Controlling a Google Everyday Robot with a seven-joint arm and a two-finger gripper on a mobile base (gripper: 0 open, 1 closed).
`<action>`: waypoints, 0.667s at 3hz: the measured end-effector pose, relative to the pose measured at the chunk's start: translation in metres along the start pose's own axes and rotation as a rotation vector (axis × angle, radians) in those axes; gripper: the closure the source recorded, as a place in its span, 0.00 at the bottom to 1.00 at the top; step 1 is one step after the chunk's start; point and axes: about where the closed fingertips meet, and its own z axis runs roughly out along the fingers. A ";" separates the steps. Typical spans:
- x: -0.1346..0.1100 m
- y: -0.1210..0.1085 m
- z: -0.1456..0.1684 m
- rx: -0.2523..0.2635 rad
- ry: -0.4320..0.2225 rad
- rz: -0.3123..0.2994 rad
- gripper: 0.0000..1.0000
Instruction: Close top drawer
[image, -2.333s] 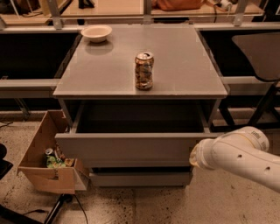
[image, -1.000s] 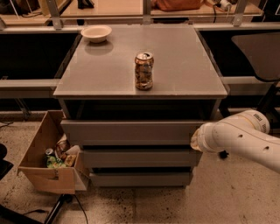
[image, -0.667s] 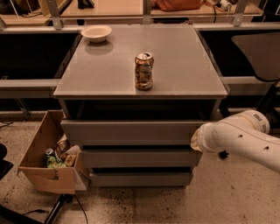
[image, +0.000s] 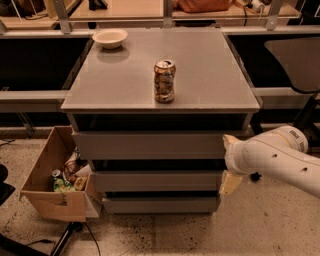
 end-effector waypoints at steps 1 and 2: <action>0.000 0.000 0.000 0.000 0.000 0.000 0.00; 0.000 0.000 0.000 0.000 0.000 0.000 0.18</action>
Offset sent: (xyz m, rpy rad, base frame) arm 0.0000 0.0000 0.0000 0.0000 0.0000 0.0000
